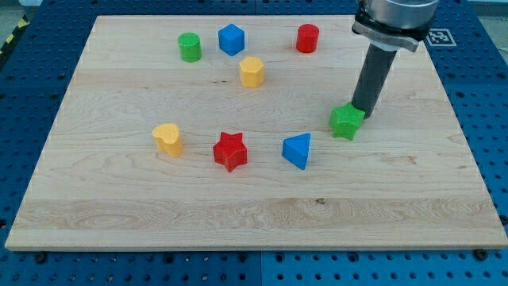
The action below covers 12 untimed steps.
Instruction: Put the yellow hexagon on the top side of the red star
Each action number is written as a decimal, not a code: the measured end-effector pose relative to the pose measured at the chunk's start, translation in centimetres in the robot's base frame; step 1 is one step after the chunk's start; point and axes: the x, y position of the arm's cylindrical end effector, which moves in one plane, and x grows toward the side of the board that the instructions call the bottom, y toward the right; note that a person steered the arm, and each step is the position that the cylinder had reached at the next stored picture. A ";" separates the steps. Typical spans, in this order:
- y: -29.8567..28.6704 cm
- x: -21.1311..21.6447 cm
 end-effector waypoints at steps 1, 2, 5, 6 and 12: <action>0.0 1.1; -0.3 1.4; -0.7 -3.5; -2.3 -7.9; -12.8 -12.8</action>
